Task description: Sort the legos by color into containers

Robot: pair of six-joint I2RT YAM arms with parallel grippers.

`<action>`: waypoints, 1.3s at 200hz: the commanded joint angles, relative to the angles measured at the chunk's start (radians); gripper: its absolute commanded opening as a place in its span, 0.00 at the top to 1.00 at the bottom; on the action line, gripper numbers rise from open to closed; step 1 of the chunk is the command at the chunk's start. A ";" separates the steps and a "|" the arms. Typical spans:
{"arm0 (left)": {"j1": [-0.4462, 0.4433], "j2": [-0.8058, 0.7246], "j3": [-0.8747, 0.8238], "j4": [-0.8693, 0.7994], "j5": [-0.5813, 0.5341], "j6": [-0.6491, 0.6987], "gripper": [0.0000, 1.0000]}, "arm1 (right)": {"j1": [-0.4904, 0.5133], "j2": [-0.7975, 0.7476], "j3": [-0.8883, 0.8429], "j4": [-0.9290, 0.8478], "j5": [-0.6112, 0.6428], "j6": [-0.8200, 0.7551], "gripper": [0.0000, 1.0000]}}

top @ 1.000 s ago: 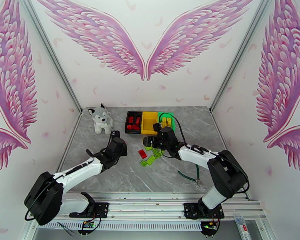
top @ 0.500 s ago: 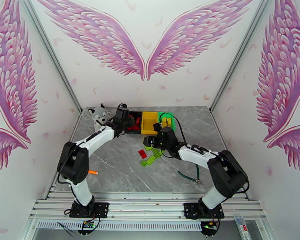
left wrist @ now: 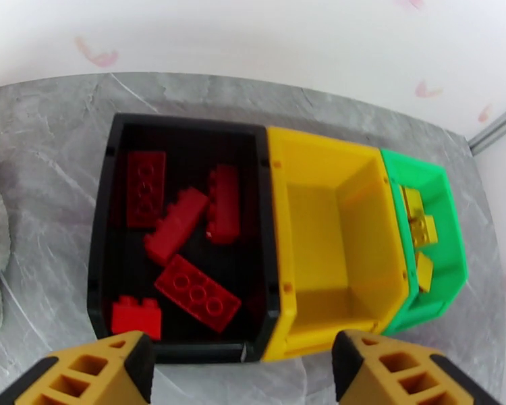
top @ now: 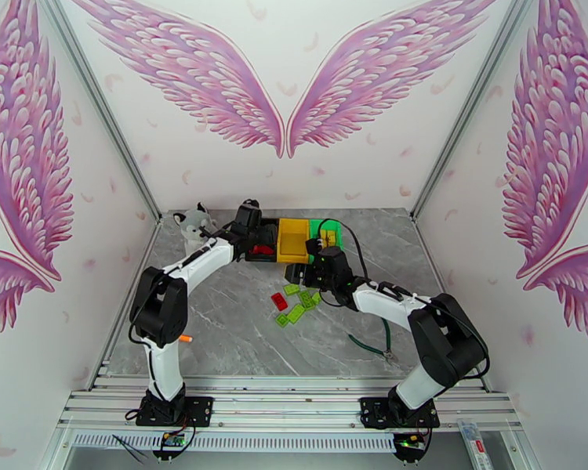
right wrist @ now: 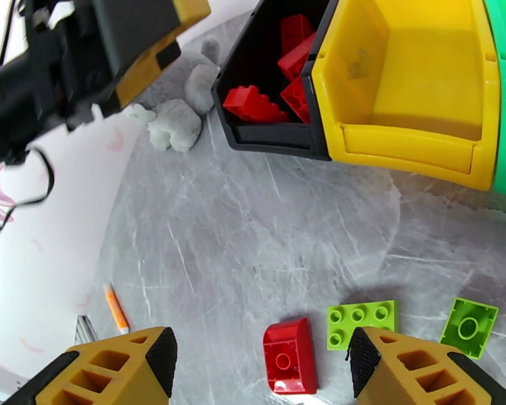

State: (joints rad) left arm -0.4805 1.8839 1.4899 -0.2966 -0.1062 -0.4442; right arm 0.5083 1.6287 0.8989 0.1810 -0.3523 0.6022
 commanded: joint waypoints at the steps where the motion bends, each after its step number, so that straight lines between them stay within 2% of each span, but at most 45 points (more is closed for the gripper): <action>1: -0.026 -0.124 -0.094 0.028 -0.078 0.024 0.23 | -0.005 -0.022 0.004 0.016 -0.012 0.000 0.26; 51: -0.122 -0.269 -0.342 0.061 -0.192 0.012 0.21 | -0.004 -0.032 -0.003 0.011 0.003 -0.006 0.24; 94: -0.227 -0.401 -0.599 0.171 -0.272 -0.077 0.18 | -0.005 -0.056 -0.023 0.020 0.028 -0.015 0.22; 131: -0.313 -0.435 -0.728 0.238 -0.304 -0.155 0.16 | -0.005 -0.079 -0.029 0.000 0.067 -0.030 0.21; 193: -0.445 -0.334 -0.748 0.283 -0.332 -0.234 0.16 | -0.001 -0.100 -0.044 -0.001 0.074 -0.029 0.20; 260: -0.474 -0.201 -0.662 0.270 -0.328 -0.247 0.16 | -0.001 -0.092 -0.037 -0.005 0.079 -0.033 0.19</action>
State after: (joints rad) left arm -0.9489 1.6447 0.7666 -0.0307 -0.4160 -0.6804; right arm 0.5083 1.5558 0.8688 0.1814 -0.2932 0.5819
